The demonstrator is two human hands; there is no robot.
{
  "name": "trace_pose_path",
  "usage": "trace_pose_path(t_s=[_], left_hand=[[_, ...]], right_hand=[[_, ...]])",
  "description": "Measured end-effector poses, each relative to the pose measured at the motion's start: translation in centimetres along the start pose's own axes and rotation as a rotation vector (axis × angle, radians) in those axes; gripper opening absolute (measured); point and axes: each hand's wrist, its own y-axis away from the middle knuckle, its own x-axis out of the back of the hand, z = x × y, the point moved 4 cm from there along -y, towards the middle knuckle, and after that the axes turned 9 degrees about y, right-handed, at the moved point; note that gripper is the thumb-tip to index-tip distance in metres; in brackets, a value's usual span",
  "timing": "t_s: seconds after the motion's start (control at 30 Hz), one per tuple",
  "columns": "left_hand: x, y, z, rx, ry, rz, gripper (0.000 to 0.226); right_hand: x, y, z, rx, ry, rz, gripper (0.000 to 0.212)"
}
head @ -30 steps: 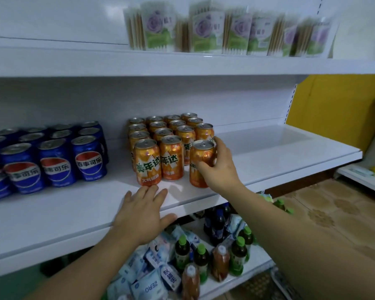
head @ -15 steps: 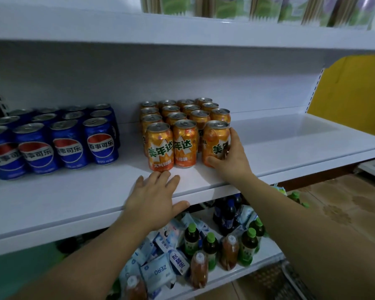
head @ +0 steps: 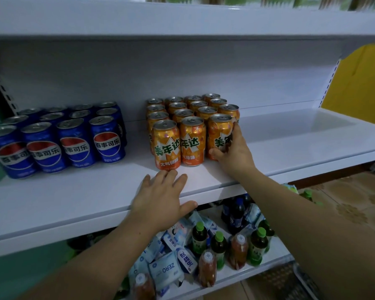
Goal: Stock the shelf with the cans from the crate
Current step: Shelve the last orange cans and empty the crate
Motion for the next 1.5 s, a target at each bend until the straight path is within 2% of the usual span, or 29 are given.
trace_pose_path(t_s=[0.13, 0.23, 0.33, 0.57, 0.73, 0.9, 1.27, 1.5], left_hand=[[0.1, 0.0, 0.0, 0.006, 0.0, -0.006, 0.096], [-0.1, 0.0, 0.1, 0.008, 0.011, -0.016, 0.085], [0.1, 0.2, 0.1, 0.01, -0.001, -0.014, 0.087], [0.4, 0.2, 0.2, 0.012, 0.026, -0.032, 0.076], [0.5, 0.2, 0.3, 0.01, 0.026, -0.037, 0.075], [0.5, 0.2, 0.4, 0.007, 0.043, -0.054, 0.075], [0.4, 0.0, 0.2, -0.005, 0.075, -0.035, 0.075], [0.4, 0.0, 0.0, 0.014, 0.08, -0.06, 0.078]], right_hand=[[-0.3, -0.3, 0.2, -0.01, 0.013, -0.002, 0.086], [-0.4, 0.1, 0.4, -0.01, 0.041, 0.031, 0.08], [-0.4, 0.4, 0.2, 0.005, 0.042, 0.042, 0.079], [-0.4, 0.7, 0.0, 0.0, 0.055, 0.023, 0.077], [-0.4, 1.0, -0.3, -0.009, 0.074, 0.006, 0.079], [-0.5, 1.3, -0.5, -0.041, 0.019, -0.022, 0.093], [-0.5, 1.3, -0.6, -0.042, 0.07, -0.015, 0.087], [-0.8, 1.0, -0.2, -0.062, 0.074, -0.039, 0.09]])
